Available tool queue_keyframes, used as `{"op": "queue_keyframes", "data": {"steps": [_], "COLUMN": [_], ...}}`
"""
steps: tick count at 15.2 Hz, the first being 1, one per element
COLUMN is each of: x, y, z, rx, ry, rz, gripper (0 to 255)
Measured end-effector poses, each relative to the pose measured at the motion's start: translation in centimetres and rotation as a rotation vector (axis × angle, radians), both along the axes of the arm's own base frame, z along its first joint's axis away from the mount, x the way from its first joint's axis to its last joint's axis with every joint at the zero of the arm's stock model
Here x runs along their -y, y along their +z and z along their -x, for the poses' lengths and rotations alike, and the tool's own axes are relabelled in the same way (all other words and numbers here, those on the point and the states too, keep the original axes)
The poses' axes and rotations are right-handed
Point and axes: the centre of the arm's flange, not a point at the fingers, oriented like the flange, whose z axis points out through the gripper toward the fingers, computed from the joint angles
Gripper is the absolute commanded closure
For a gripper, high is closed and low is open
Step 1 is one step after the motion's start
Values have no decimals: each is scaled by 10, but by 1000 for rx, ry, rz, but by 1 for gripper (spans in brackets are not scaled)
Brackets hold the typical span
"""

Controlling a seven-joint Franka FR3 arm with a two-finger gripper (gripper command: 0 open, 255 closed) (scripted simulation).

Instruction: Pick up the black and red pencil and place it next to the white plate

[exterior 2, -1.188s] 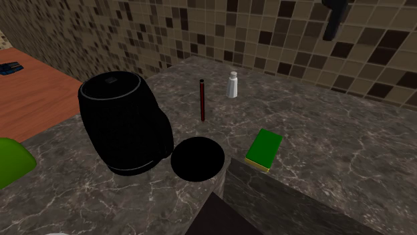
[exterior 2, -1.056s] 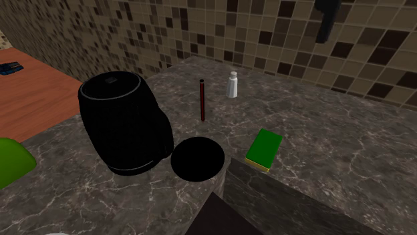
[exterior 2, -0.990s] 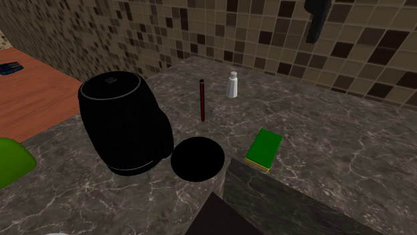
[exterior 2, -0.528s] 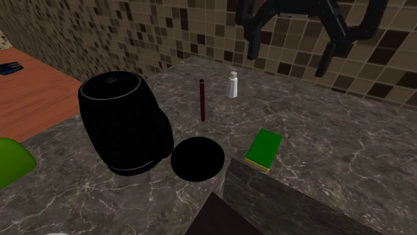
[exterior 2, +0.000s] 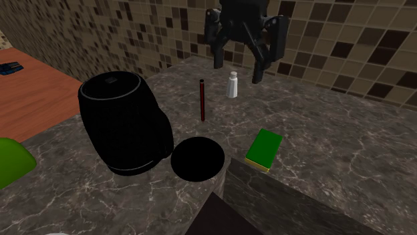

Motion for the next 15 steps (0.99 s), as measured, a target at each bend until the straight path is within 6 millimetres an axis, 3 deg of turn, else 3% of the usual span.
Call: {"op": "queue_keyframes", "data": {"steps": [13,15], "x": [-139,-146], "y": [-79,-87], "z": [-51,-55], "rx": [19,20], "ry": [-89,-96], "rz": [-24,-26], "gripper": [0,0]}}
